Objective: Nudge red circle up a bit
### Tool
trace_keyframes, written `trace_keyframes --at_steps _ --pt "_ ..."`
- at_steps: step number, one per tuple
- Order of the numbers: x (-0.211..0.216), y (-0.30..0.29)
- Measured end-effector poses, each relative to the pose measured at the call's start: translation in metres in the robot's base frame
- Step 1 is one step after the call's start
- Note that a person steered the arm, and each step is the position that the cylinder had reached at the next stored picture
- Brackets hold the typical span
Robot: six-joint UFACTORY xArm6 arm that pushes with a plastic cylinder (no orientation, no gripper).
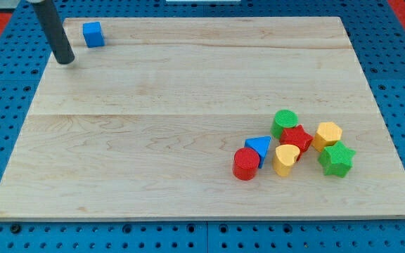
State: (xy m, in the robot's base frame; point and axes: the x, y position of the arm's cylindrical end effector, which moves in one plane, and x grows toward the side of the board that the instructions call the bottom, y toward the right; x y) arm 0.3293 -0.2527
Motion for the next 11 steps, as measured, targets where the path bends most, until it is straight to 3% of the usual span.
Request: trace_keyframes --at_steps 1,2,3,5,7,9,10,11 --pt "0.057 0.048" --pt "0.070 0.124" --pt "0.128 0.188" --pt "0.277 0.195" --pt "0.289 0.229" --pt "0.289 0.310" --pt "0.249 0.327" --pt "0.247 0.324"
